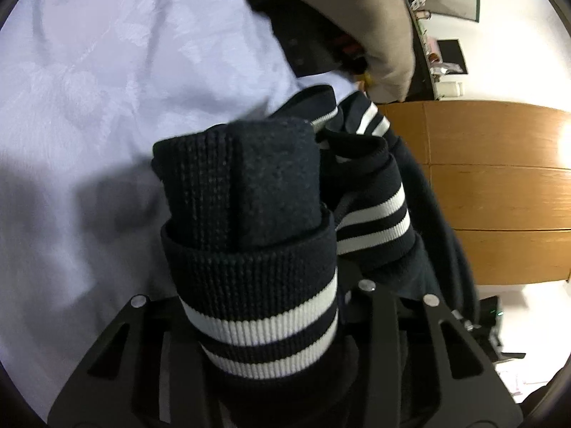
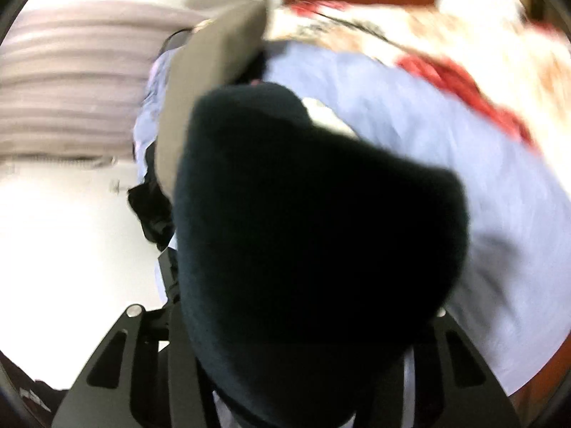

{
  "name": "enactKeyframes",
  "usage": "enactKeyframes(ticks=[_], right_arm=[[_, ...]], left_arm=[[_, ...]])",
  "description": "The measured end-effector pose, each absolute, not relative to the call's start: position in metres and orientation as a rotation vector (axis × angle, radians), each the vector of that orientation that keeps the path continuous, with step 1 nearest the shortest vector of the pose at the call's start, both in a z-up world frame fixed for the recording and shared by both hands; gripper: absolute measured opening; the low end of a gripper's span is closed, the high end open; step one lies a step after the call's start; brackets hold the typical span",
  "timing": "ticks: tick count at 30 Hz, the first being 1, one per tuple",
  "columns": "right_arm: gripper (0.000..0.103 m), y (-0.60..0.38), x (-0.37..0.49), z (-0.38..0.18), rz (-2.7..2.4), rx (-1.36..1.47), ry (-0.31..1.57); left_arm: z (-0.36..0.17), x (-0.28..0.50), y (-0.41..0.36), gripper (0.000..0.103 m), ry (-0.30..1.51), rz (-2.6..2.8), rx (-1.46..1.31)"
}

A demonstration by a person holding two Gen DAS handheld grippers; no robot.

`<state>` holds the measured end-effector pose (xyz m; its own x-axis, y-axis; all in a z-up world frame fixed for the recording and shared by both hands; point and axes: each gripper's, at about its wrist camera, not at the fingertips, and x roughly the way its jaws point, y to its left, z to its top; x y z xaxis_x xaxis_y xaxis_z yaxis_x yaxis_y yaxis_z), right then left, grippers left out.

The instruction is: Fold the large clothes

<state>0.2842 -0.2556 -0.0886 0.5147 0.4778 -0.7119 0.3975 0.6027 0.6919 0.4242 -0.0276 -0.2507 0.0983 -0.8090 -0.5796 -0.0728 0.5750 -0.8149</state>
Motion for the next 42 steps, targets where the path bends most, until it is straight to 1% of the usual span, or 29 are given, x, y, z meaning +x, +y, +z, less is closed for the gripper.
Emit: enactKeyframes(ticks=[3, 7, 11, 15, 19, 22, 24, 26, 28, 30, 32, 33, 34, 35, 36, 37, 38, 39, 40, 42], right_arm=[[0.045, -0.256, 0.296, -0.044, 0.111, 0.879, 1.049], [0.044, -0.250, 0.324, 0.016, 0.194, 0.778, 1.014], [0.044, -0.233, 0.372, 0.080, 0.333, 0.674, 0.984], [0.044, -0.209, 0.466, 0.123, 0.543, 0.545, 0.986], [0.044, -0.192, 0.590, 0.130, 0.749, 0.495, 1.026], [0.044, -0.188, 0.677, 0.110, 0.801, 0.446, 1.083], [0.044, -0.187, 0.742, 0.085, 0.797, 0.403, 1.141], [0.044, -0.187, 0.791, 0.063, 0.769, 0.360, 1.190], [0.045, -0.196, 0.834, 0.027, 0.698, 0.377, 1.272], [0.048, -0.204, 0.859, -0.007, 0.594, 0.406, 1.363], [0.057, -0.214, 0.871, -0.033, 0.483, 0.394, 1.430], [0.059, -0.222, 0.873, -0.042, 0.465, 0.430, 1.442], [0.063, -0.226, 0.872, -0.047, 0.468, 0.457, 1.438], [0.067, -0.234, 0.869, -0.047, 0.495, 0.476, 1.428], [0.068, -0.240, 0.867, -0.045, 0.512, 0.473, 1.429], [0.074, -0.249, 0.862, -0.039, 0.508, 0.477, 1.425], [0.076, -0.257, 0.862, -0.035, 0.499, 0.483, 1.411], [0.077, -0.267, 0.859, -0.023, 0.486, 0.468, 1.390], [0.080, -0.276, 0.855, -0.006, 0.465, 0.419, 1.351], [0.082, -0.286, 0.845, 0.024, 0.403, 0.333, 1.282]], left_arm=[[-0.230, 0.420, -0.026, 0.038, 1.309, -0.660, -0.892], [-0.177, 0.429, -0.019, 0.037, 1.162, -0.673, -0.957], [-0.119, 0.439, 0.012, 0.037, 1.024, -0.649, -0.987], [-0.054, 0.463, 0.054, 0.038, 0.915, -0.547, -0.955], [-0.012, 0.505, 0.079, 0.038, 0.909, -0.395, -0.800], [-0.010, 0.539, 0.085, 0.038, 0.916, -0.320, -0.745], [-0.022, 0.566, 0.087, 0.038, 0.923, -0.293, -0.728], [-0.041, 0.589, 0.079, 0.037, 0.938, -0.279, -0.719], [-0.072, 0.624, 0.060, 0.037, 0.977, -0.256, -0.720], [-0.097, 0.648, 0.050, 0.037, 1.011, -0.224, -0.732], [-0.113, 0.667, 0.047, 0.037, 1.041, -0.198, -0.759], [-0.117, 0.673, 0.047, 0.040, 1.048, -0.199, -0.777], [-0.118, 0.675, 0.047, 0.044, 1.052, -0.205, -0.784], [-0.119, 0.673, 0.048, 0.046, 1.053, -0.218, -0.775], [-0.118, 0.671, 0.049, 0.051, 1.057, -0.227, -0.753], [-0.120, 0.672, 0.052, 0.057, 1.063, -0.237, -0.738], [-0.120, 0.670, 0.056, 0.059, 1.079, -0.258, -0.722], [-0.121, 0.667, 0.059, 0.063, 1.094, -0.275, -0.722], [-0.120, 0.661, 0.065, 0.063, 1.109, -0.299, -0.724], [-0.114, 0.652, 0.074, 0.063, 1.119, -0.326, -0.709]])
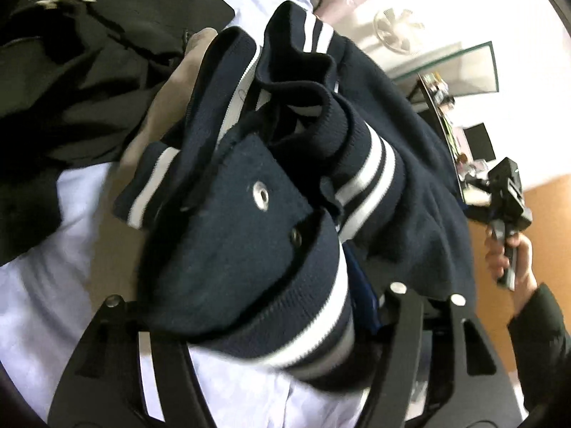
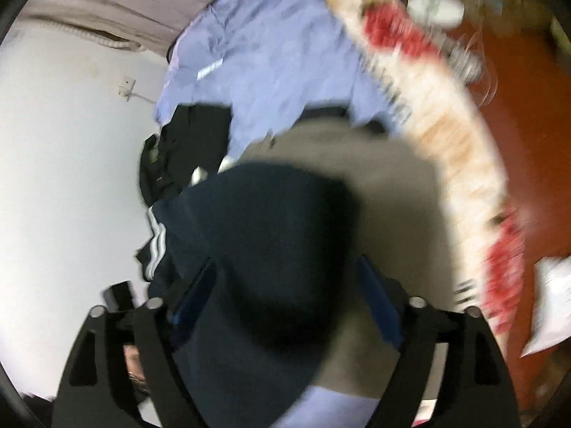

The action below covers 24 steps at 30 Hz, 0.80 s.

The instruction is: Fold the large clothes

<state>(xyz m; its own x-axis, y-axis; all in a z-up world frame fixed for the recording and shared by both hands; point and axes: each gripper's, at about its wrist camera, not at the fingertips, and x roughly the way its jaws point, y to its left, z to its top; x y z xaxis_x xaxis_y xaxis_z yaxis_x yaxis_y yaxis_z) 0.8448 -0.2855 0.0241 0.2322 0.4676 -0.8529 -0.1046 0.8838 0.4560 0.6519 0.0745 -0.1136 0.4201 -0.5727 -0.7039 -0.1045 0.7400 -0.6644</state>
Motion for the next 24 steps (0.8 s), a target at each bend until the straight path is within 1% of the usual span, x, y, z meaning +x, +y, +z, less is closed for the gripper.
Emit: enactKeyframes(ticks=[3, 4, 5, 6, 7, 8, 9, 11, 12, 13, 15, 17, 18, 19, 20, 21, 22, 24], right_arm=[[0.082, -0.282, 0.820, 0.057, 0.428, 0.342, 1.190], [0.079, -0.277, 0.804, 0.062, 0.447, 0.393, 1.173], [0.067, -0.270, 0.795, 0.061, 0.461, 0.434, 1.178], [0.058, -0.259, 0.783, 0.058, 0.463, 0.458, 1.199], [0.037, -0.245, 0.767, 0.055, 0.460, 0.446, 1.221], [0.027, -0.234, 0.757, 0.055, 0.459, 0.431, 1.228], [0.024, -0.221, 0.744, 0.051, 0.454, 0.406, 1.232], [0.019, -0.200, 0.724, 0.044, 0.418, 0.355, 1.235], [0.019, -0.195, 0.716, 0.042, 0.385, 0.318, 1.240], [0.018, -0.189, 0.709, 0.037, 0.355, 0.288, 1.244], [0.018, -0.184, 0.702, 0.023, 0.318, 0.256, 1.251], [0.011, -0.185, 0.701, 0.010, 0.267, 0.222, 1.237], [0.011, -0.188, 0.704, 0.001, 0.246, 0.213, 1.233], [0.006, -0.191, 0.707, -0.006, 0.226, 0.210, 1.237], [0.001, -0.198, 0.711, -0.018, 0.191, 0.204, 1.249], [0.000, -0.205, 0.717, -0.032, 0.159, 0.210, 1.268], [0.000, -0.212, 0.720, -0.044, 0.135, 0.236, 1.286], [0.000, -0.230, 0.730, -0.083, 0.118, 0.356, 1.363]], left_arm=[[-0.102, 0.622, 0.086, 0.063, 1.124, -0.350, -0.690], [-0.098, 0.612, 0.089, 0.063, 1.129, -0.348, -0.682], [-0.093, 0.603, 0.091, 0.063, 1.127, -0.343, -0.676], [-0.087, 0.595, 0.092, 0.063, 1.119, -0.338, -0.666], [-0.077, 0.587, 0.091, 0.063, 1.100, -0.347, -0.655], [-0.066, 0.582, 0.089, 0.063, 1.078, -0.355, -0.640], [-0.053, 0.580, 0.085, 0.063, 1.053, -0.367, -0.619], [-0.036, 0.583, 0.070, 0.057, 1.042, -0.393, -0.578], [-0.030, 0.587, 0.058, 0.042, 1.048, -0.415, -0.543], [-0.028, 0.594, 0.046, 0.033, 1.057, -0.435, -0.510], [-0.026, 0.607, 0.019, 0.025, 1.068, -0.452, -0.466], [-0.029, 0.623, 0.002, 0.024, 1.040, -0.476, -0.432], [-0.033, 0.631, -0.004, 0.024, 1.031, -0.468, -0.405], [-0.040, 0.639, -0.008, 0.024, 1.037, -0.455, -0.392], [-0.045, 0.646, -0.009, 0.021, 1.048, -0.446, -0.395], [-0.057, 0.654, -0.007, 0.011, 1.073, -0.416, -0.393], [-0.073, 0.662, -0.003, 0.004, 1.106, -0.384, -0.399], [-0.098, 0.670, 0.001, 0.004, 1.167, -0.395, -0.444]])
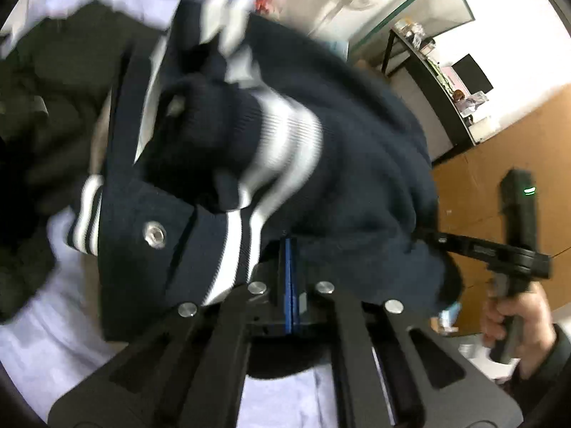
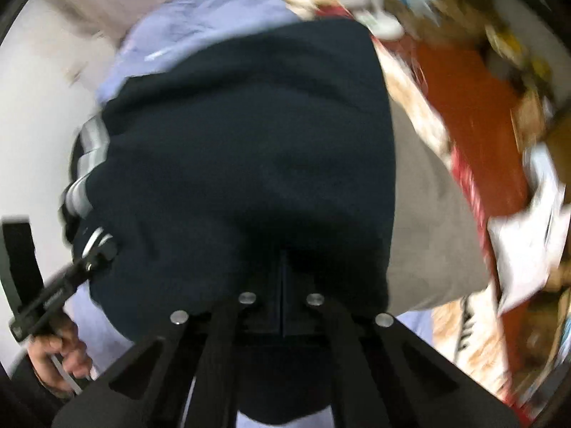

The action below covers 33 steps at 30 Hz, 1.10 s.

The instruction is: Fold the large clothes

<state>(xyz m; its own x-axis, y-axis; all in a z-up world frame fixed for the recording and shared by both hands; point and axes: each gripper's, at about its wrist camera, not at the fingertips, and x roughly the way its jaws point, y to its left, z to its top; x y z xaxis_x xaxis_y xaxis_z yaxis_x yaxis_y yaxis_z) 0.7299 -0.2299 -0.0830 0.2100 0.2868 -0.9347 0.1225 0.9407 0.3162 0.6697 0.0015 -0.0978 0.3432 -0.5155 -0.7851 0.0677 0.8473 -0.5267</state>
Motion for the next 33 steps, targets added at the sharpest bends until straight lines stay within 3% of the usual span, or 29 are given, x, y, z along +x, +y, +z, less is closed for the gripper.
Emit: enactKeyframes(ticks=[4, 10, 12, 13, 16, 17, 19, 21, 22, 24, 25, 26, 33], right_arm=[[0.000, -0.240, 0.737, -0.124, 0.140, 0.448, 1.430], [0.000, -0.248, 0.717, -0.087, 0.244, 0.447, 1.322], [0.011, -0.249, 0.704, -0.067, 0.246, 0.424, 1.271], [0.018, -0.248, 0.692, -0.053, 0.248, 0.405, 1.233], [0.023, -0.239, 0.662, -0.031, 0.268, 0.390, 1.152], [0.030, -0.236, 0.648, -0.025, 0.274, 0.389, 1.127], [0.035, -0.229, 0.625, -0.020, 0.284, 0.379, 1.106], [0.036, -0.221, 0.601, -0.020, 0.301, 0.367, 1.084], [0.041, -0.217, 0.589, -0.022, 0.310, 0.366, 1.075], [0.066, -0.209, 0.575, -0.023, 0.300, 0.355, 1.061], [0.084, -0.207, 0.568, -0.023, 0.293, 0.346, 1.048], [0.091, -0.206, 0.559, -0.023, 0.288, 0.335, 1.016], [0.093, -0.199, 0.528, -0.023, 0.225, 0.273, 0.925]], left_arm=[[-0.118, 0.653, -0.012, 0.005, 1.192, -0.355, -0.303], [-0.103, 0.638, -0.002, 0.004, 1.141, -0.302, -0.315], [-0.090, 0.630, 0.003, 0.006, 1.113, -0.302, -0.334], [-0.083, 0.626, 0.007, 0.014, 1.097, -0.300, -0.346], [-0.067, 0.608, 0.015, 0.040, 1.045, -0.283, -0.354], [-0.061, 0.600, 0.016, 0.044, 1.027, -0.281, -0.345], [-0.051, 0.582, 0.015, 0.066, 0.987, -0.283, -0.324], [-0.044, 0.562, 0.008, 0.077, 0.957, -0.287, -0.296], [-0.040, 0.554, 0.002, 0.083, 0.947, -0.291, -0.280], [-0.036, 0.541, -0.003, 0.090, 0.940, -0.303, -0.263], [-0.035, 0.535, -0.008, 0.091, 0.936, -0.312, -0.257], [-0.036, 0.529, -0.010, 0.091, 0.932, -0.311, -0.251], [-0.045, 0.497, -0.036, 0.096, 0.955, -0.261, -0.127]])
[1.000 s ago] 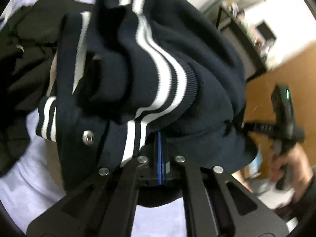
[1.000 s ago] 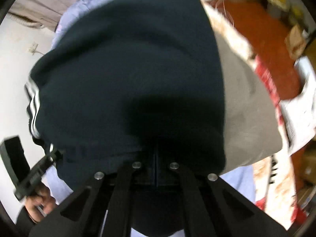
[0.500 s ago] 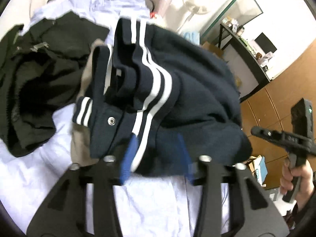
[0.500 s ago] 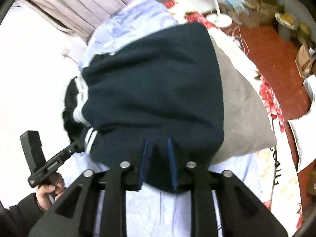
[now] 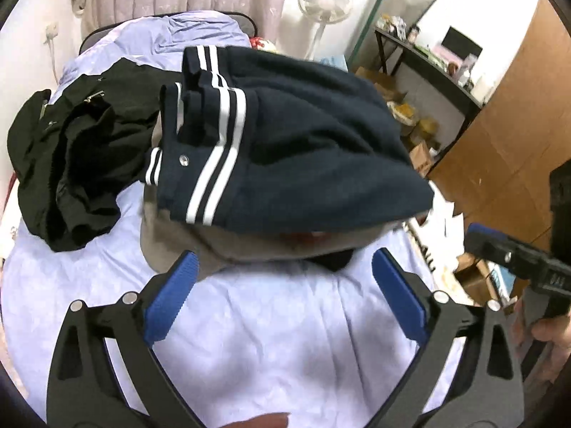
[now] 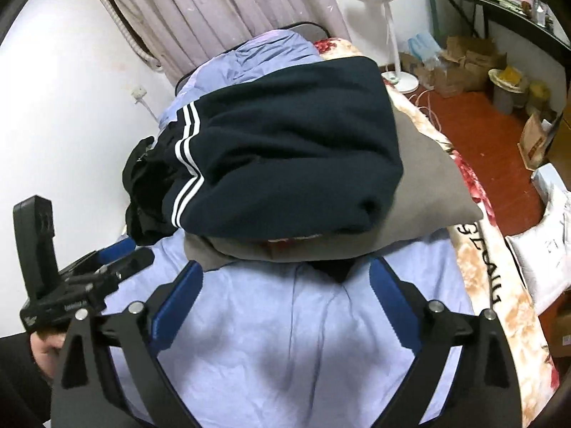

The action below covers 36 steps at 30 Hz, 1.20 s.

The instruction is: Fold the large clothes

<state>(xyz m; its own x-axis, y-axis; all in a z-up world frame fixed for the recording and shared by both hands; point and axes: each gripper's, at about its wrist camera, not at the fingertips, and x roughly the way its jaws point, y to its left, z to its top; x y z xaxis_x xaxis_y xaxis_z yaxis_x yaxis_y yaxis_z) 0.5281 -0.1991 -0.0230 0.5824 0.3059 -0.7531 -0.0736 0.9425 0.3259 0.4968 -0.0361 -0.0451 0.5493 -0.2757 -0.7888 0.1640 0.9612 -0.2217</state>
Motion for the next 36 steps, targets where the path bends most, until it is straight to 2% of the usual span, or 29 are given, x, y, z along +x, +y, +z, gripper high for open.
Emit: enactKeyframes(ticks=[36], right_arm=[[0.093, -0.179, 0.522, -0.015, 0.259, 0.233, 0.878]], left_arm=[[-0.032, 0.487, -0.048, 0.096, 0.901, -0.235, -0.125]])
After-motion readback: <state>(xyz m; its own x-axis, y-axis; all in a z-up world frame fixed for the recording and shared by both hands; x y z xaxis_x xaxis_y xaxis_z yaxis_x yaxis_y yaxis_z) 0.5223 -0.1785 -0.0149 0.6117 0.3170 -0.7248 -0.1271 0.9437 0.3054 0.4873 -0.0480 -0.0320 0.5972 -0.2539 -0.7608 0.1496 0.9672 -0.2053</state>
